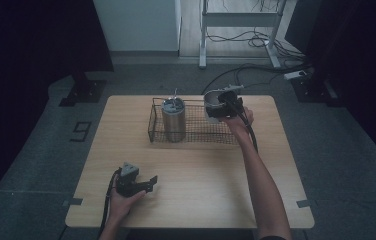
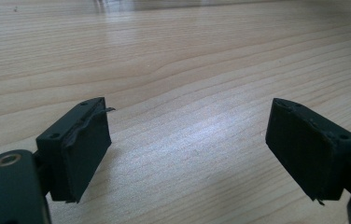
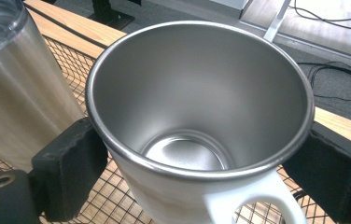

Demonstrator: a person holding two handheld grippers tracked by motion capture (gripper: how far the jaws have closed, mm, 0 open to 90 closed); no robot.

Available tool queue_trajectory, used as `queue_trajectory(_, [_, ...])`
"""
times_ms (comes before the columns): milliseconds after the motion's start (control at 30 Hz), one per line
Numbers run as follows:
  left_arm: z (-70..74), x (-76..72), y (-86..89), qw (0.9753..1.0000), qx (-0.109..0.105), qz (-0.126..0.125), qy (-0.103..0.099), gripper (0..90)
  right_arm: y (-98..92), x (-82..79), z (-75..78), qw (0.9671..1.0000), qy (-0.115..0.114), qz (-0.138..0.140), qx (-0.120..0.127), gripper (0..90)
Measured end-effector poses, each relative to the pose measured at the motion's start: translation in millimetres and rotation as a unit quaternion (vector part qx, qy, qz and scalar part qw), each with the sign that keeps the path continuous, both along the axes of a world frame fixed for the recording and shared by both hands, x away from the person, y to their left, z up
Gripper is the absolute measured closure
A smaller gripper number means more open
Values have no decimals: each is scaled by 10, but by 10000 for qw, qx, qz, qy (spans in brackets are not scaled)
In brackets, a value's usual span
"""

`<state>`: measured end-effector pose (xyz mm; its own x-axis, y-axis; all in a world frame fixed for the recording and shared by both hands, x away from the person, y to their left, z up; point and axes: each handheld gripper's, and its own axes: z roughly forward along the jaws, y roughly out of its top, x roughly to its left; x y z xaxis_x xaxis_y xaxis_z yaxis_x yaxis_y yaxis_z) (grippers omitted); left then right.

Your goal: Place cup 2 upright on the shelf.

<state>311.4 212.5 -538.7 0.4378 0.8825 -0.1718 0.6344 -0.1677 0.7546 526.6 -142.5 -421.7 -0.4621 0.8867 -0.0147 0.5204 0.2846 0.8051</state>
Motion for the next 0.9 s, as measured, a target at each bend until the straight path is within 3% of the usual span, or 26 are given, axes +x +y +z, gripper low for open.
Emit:
queue_trajectory(600, [-23,8,-2,10000,23,-19,40,140,9,91,-293,9996,256,41,-96,89])
queue_trajectory(900, [-30,11,-3,10000,33,-25,58,141,20,114,-369,9993,325,90,-183,89])
